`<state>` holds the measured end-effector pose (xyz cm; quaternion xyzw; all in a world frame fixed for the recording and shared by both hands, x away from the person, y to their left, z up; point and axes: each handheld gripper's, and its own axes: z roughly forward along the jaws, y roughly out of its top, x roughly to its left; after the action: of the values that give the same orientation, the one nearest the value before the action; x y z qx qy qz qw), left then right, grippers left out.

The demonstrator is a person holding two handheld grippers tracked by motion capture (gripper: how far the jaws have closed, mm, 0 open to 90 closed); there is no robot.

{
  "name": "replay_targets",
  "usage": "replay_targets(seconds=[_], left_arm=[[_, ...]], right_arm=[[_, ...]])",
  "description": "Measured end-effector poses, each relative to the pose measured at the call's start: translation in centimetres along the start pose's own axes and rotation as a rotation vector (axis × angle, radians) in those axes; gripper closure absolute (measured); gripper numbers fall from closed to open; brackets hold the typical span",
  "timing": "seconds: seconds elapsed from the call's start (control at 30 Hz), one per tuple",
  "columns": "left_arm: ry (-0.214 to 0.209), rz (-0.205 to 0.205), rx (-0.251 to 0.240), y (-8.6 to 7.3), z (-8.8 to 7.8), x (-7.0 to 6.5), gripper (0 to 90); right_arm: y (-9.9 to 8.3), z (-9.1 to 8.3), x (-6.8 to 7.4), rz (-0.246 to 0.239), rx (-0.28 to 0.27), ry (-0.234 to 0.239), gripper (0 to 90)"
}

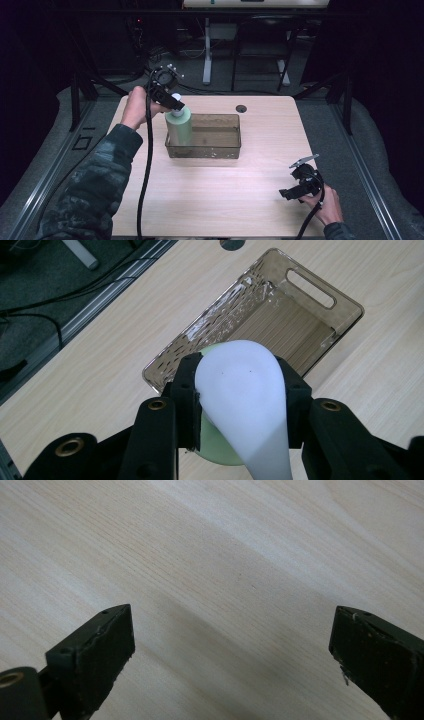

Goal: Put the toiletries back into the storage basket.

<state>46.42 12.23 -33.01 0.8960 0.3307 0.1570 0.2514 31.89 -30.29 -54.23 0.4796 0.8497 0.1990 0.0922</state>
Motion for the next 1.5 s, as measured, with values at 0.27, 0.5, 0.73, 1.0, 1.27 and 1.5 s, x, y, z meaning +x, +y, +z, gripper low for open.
replay_targets(seconds=[0.27, 0.5, 0.73, 1.0, 1.27, 1.5], left_arm=[[0.002, -0.011, 0.014, -0.7, 0.4, 0.3, 62.8], [0.003, -0.011, 0.035, -1.1, 0.6, 0.5, 62.8], [-0.001, -0.022, 0.047, -1.3, 0.7, 0.7, 62.8], [-0.011, -0.040, 0.038, -1.4, 0.9, 1.1, 62.7], [-0.033, -0.099, 0.023, -1.8, 1.4, 2.4, 62.1], [-0.053, -0.133, -0.017, -2.4, 1.1, 2.8, 51.8]], right_arm=[[-0.1, -0.1, -0.2, 0.004, -0.002, -0.003, 4.3], [-0.1, -0.1, -0.1, 0.004, -0.002, 0.004, 4.2], [-0.1, -0.1, -0.1, 0.007, -0.004, 0.003, 4.2], [-0.1, -0.1, -0.1, 0.007, -0.005, 0.003, 4.2], [-0.1, -0.2, -0.2, 0.003, -0.001, -0.008, 4.3], [-0.1, -0.2, -0.1, 0.003, -0.006, -0.001, 4.4]])
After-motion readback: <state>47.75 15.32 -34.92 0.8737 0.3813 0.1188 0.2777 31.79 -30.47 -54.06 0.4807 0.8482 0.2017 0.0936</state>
